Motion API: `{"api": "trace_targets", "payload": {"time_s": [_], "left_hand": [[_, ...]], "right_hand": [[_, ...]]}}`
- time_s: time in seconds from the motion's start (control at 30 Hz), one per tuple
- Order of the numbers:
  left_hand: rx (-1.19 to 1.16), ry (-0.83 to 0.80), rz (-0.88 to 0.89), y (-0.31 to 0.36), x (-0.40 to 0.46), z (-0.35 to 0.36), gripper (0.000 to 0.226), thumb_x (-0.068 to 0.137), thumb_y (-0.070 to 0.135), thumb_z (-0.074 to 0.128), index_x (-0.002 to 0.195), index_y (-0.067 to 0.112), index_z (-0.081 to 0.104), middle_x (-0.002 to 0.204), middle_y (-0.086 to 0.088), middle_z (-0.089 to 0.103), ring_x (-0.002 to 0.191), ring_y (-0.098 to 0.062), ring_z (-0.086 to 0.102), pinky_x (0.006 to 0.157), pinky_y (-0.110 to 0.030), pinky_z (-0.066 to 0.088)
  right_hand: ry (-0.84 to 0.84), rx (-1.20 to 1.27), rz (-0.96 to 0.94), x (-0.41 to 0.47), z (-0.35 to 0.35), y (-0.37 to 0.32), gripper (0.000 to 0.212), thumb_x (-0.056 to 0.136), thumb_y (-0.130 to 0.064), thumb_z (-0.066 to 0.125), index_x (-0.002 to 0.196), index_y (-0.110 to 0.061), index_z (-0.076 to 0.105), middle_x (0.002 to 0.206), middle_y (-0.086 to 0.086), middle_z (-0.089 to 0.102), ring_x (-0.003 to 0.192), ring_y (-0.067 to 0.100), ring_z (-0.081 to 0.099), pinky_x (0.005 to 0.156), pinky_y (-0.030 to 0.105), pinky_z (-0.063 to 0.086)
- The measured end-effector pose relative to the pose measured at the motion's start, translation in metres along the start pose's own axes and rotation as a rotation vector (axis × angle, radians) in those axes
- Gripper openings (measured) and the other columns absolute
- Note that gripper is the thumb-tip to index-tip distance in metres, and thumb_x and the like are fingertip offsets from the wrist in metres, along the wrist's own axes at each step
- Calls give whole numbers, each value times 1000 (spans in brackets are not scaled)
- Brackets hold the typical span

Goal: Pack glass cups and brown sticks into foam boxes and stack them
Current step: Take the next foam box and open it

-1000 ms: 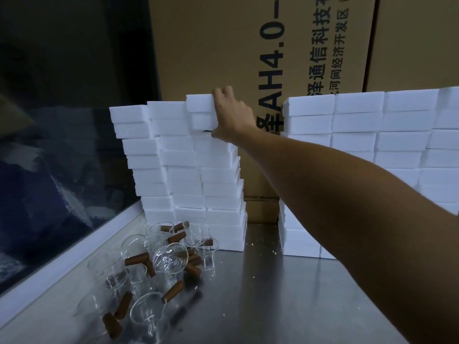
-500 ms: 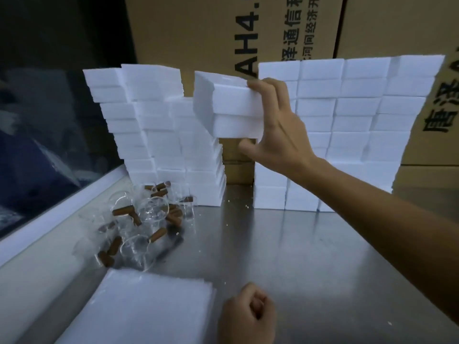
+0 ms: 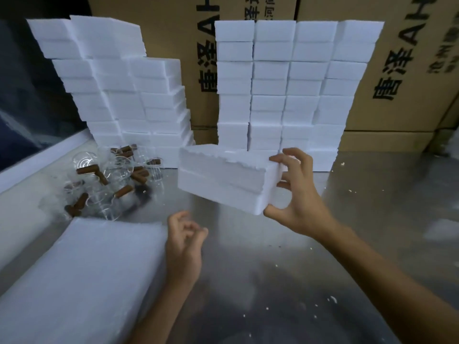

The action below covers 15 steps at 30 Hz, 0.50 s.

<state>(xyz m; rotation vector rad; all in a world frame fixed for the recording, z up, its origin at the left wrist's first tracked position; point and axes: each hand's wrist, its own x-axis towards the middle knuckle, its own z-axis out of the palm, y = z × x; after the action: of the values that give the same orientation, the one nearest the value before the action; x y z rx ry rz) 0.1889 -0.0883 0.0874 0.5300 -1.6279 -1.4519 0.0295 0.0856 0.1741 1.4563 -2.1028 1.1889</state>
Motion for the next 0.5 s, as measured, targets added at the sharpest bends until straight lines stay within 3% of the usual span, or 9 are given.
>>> {"api": "trace_targets", "payload": {"time_s": [0.07, 0.13, 0.2, 0.27, 0.37, 0.5], "left_hand": [[-31, 11, 23, 5, -3, -1, 54, 70, 34, 60, 121, 22, 44, 103, -6, 57, 70, -12, 55, 52, -27, 43], [-54, 16, 52, 8, -4, -2, 63, 71, 43, 58, 128, 23, 41, 114, 2, 54, 86, -4, 57, 68, -25, 48], [-64, 27, 66, 11, -6, -3, 58, 78, 42, 55, 131, 24, 40, 123, 5, 53, 105, -9, 56, 87, -34, 45], [-80, 16, 80, 14, -8, -3, 52, 85, 41, 49, 133, 24, 40, 128, 4, 54, 114, -9, 55, 94, -28, 44], [-98, -21, 84, 14, -11, -3, 41, 92, 30, 45, 132, 19, 44, 119, 12, 63, 105, 1, 61, 84, -13, 47], [-11, -13, 73, 13, -14, -3, 32, 82, 27, 62, 113, 28, 55, 102, 20, 69, 90, 0, 66, 70, -13, 50]], "right_hand": [[7, -8, 53, -26, 3, 11, 85, 68, -35, 81, 138, -35, 34, 141, -6, 25, 117, 10, 47, 99, 22, 49], [23, -26, 64, -47, 9, 21, 85, 68, -25, 80, 139, -35, 36, 136, -6, 33, 117, 2, 44, 91, 24, 51], [47, -19, 75, -62, 14, 26, 83, 69, -24, 78, 140, -35, 36, 136, -9, 38, 121, 1, 43, 89, 22, 49], [31, 16, 78, -71, 22, 27, 78, 75, -30, 75, 142, -35, 35, 141, -18, 36, 122, 3, 47, 94, 13, 42], [-27, 34, 71, -81, 36, 28, 77, 79, -22, 72, 144, -34, 34, 147, -25, 33, 126, 6, 49, 98, 19, 43], [8, -53, 171, -83, 40, 32, 78, 81, -5, 72, 146, -36, 41, 139, -6, 34, 111, 13, 48, 81, 32, 54]]}}
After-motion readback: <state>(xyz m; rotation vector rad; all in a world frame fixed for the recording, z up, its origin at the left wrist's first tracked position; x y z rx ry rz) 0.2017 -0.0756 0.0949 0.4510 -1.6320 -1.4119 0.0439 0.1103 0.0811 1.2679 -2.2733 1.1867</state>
